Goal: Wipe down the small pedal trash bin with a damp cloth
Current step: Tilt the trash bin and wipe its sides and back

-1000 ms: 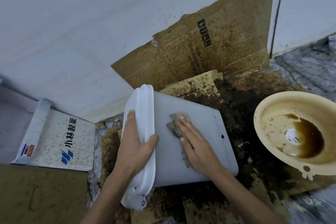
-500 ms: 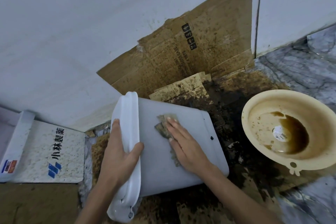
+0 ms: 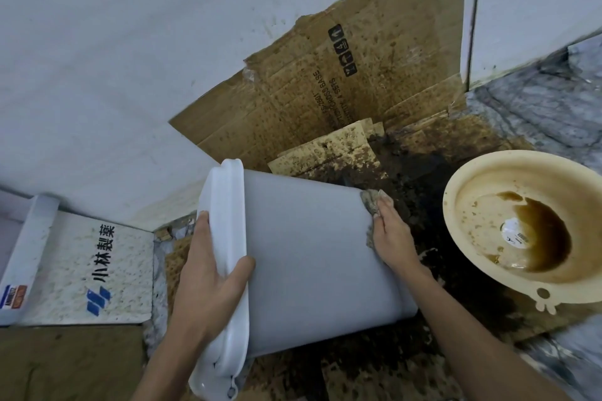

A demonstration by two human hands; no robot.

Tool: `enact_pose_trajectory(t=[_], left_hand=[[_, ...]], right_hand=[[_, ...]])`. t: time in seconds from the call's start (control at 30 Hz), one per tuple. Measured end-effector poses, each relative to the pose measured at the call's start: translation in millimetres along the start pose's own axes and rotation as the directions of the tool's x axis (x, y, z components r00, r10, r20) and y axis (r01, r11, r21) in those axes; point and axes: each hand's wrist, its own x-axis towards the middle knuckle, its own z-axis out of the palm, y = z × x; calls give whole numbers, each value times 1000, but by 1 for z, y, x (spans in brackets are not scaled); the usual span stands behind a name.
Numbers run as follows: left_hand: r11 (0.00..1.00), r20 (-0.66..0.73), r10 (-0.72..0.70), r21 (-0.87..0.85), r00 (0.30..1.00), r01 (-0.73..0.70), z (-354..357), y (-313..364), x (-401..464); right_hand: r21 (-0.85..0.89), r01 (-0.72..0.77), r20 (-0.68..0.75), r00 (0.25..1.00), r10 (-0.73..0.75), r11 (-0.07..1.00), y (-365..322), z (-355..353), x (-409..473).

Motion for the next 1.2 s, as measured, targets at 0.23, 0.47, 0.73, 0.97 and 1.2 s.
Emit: enact_pose_trajectory(t=[0.23,0.47,0.73,0.97,1.2], left_hand=[[1000,-5,-2,7,1000,2,0,-1,-1],[987,-45,-83,-143,996,75,-7,-1,5],[973,-94,-220,44,971,225,-5,20,57],[979,-165,-201,-43,965,197,5,29,78],[997,-245,-71,-50,967,61,-1,21,49]], right_hand=[[6,271,38,962,-271,963,-63,23,-65],[-27,347,96,934,-344,937,-46,13,-86],[-51,152,68,987,-149,987,-20,1,15],[1,5,-27,1000,-5,1000,-1,-2,27],[142,16,-164,986,7,990,-3,-13,3]])
